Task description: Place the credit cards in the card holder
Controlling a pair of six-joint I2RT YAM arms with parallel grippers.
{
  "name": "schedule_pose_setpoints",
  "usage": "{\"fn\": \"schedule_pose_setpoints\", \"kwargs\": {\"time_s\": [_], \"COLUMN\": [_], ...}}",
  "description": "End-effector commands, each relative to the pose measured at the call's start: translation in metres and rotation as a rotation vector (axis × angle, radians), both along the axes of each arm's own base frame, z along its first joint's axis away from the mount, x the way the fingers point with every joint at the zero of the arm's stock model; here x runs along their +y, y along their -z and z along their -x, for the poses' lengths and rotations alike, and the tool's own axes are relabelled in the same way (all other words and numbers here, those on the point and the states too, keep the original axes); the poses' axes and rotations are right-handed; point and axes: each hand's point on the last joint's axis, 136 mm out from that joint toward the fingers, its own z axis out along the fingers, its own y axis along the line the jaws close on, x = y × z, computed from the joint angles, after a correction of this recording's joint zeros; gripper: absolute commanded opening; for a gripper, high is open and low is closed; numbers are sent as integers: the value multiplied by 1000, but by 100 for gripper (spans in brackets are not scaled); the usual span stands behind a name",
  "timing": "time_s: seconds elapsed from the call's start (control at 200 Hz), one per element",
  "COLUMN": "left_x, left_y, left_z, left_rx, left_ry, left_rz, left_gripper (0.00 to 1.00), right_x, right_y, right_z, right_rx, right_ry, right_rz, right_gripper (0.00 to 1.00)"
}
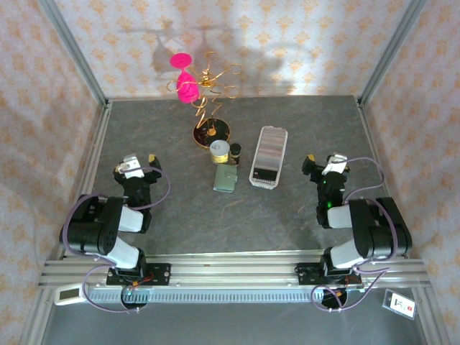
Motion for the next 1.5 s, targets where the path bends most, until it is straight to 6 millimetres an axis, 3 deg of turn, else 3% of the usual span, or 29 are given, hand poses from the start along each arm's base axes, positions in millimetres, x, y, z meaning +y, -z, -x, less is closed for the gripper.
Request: {"fn": "schedule_pose_setpoints", "kwargs": {"time_s": [0.0, 0.06, 0.1, 0.195, 0.32, 0.395, 0.506, 0.571, 0.631, 0.756, 0.831, 0.906, 1.026, 1.196, 1.306, 1.497], "left_x": [-13, -20, -18, -12, -17, -21, -57, -80, -90, -91, -93, -99, -116, -128, -133, -155], "left_y": [-35, -54, -66, -82, -78, -68, -59, -49, -33, 2, 12, 20, 27, 29, 33, 31], "left_z": [8, 14, 19, 35, 58, 64, 57, 55, 57, 72, 81, 87, 95, 98, 98, 89], "left_rx": [-50, -81, -126, -201, -250, -239, -60, 73, 199, 396, 457, 471, 477, 462, 474, 519], "left_ry": [6, 7, -7, -42, 5, 21, 175, 267, 265, 170, 169, 207, 314, 372, 382, 417], "left_rz": [-71, -36, 75, 341, 502, 636, 710, 734, 765, 779, 755, 757, 788, 829, 833, 815], "left_gripper": [99, 99, 99, 99, 99, 99, 99, 99, 99, 99, 99, 99, 98, 96, 93, 85], "right_x": [-4, -10, -10, 10, 12, 10, 29, 47, 67, 119, 155, 189, 235, 288, 309, 317], "right_y": [-36, -52, -60, -75, -73, -65, -61, -62, -68, -78, -80, -71, -41, -6, 7, 25], "right_z": [-7, 0, 5, 12, 21, 27, 30, 32, 34, 42, 49, 57, 64, 55, 46, 26], "right_rx": [14, 8, -3, 16, 76, 133, 216, 250, 271, 327, 355, 396, 473, 551, 581, 581], "right_ry": [52, 106, 118, 22, 65, 111, 33, -41, -100, -232, -293, -342, -390, -467, -487, -443], "right_rz": [-77, -172, -236, -352, -514, -564, -604, -626, -620, -574, -523, -481, -426, -397, -344, -224], "right_gripper": [100, 100, 100, 100, 100, 95, 94, 92, 88, 77, 70, 62, 39, 14, 11, 11]}}
